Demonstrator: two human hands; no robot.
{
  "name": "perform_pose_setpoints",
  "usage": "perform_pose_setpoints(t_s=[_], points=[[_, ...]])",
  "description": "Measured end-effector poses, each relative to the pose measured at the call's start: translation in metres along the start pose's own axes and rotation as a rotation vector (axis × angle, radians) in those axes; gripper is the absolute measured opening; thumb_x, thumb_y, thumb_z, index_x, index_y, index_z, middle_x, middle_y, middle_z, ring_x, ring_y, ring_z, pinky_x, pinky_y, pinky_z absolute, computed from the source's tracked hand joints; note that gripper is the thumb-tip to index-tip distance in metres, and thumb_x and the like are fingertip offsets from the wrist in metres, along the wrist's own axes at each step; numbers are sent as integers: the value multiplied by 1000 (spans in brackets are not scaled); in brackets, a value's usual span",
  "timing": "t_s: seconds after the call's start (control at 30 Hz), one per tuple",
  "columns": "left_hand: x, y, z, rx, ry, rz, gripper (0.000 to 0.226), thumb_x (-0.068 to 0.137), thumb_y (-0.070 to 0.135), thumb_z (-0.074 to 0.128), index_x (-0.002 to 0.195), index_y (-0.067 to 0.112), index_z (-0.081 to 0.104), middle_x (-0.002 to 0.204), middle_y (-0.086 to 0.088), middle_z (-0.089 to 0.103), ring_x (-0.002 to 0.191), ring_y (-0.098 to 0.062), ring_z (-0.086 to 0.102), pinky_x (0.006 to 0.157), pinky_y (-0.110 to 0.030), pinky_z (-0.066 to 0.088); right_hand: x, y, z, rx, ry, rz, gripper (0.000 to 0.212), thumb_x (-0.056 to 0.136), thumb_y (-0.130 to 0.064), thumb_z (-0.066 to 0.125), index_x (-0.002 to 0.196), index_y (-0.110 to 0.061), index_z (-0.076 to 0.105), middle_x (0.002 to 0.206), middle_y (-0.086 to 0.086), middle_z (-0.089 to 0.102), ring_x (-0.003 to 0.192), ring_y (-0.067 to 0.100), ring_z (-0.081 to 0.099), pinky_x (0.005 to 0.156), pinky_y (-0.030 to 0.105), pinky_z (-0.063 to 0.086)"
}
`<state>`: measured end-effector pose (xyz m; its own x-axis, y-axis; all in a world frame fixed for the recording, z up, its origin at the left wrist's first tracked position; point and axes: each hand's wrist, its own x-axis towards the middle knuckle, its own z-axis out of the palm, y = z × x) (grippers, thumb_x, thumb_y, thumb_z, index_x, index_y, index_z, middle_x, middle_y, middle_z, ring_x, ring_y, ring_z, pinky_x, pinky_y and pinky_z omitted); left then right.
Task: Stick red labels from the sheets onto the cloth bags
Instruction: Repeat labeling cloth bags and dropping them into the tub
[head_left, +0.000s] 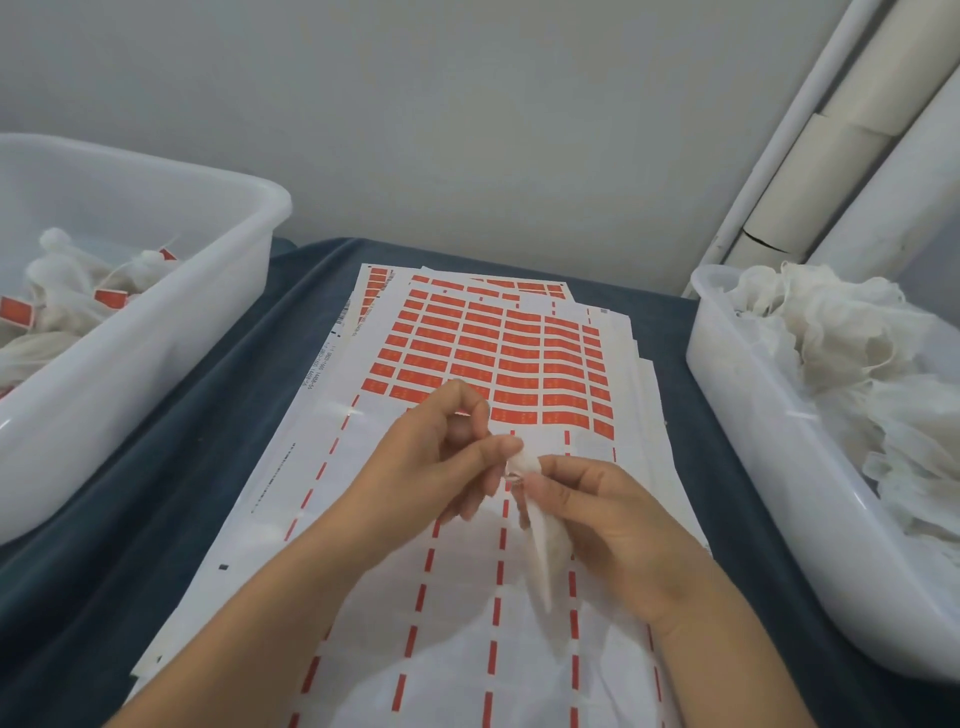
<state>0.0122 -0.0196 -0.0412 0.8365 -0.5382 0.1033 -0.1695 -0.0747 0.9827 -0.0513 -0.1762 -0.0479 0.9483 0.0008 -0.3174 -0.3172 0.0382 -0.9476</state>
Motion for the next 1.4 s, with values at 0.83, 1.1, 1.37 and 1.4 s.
perform_pose_setpoints(t_s=[0.83, 1.1, 1.37, 1.4], points=[[1, -14, 13, 52, 17, -4, 24, 71, 47, 52, 71, 27, 65, 65, 17, 64, 60, 1, 57, 58, -7, 46, 2, 3, 10, -93, 223, -193, 25, 67, -50, 57, 84, -39, 70, 93, -16, 69, 99, 14, 63, 99, 37, 47], [6, -10, -7, -518, 98, -250, 23, 70, 34, 59, 58, 18, 69, 61, -1, 62, 52, -7, 54, 54, -15, 48, 6, 9, 12, -104, 91, -195, 32, 70, -56, 54, 100, -64, 50, 98, -36, 61, 98, 0, 61, 87, 25, 50], [7, -9, -13, -966, 285, -214, 14, 68, 20, 67, 77, 12, 72, 62, -3, 63, 49, -10, 57, 59, -19, 54, 7, 7, 13, -184, 23, -207, 42, 75, -55, 52, 109, -71, 33, 100, -27, 64, 97, -10, 58, 79, 16, 46], [7, -10, -12, -999, 289, -206, 17, 68, 20, 67, 82, 11, 71, 63, -3, 63, 51, -11, 58, 61, -20, 55, 8, 7, 13, -197, 23, -206, 42, 76, -55, 52, 109, -71, 32, 100, -26, 64, 98, -8, 58, 80, 16, 46]])
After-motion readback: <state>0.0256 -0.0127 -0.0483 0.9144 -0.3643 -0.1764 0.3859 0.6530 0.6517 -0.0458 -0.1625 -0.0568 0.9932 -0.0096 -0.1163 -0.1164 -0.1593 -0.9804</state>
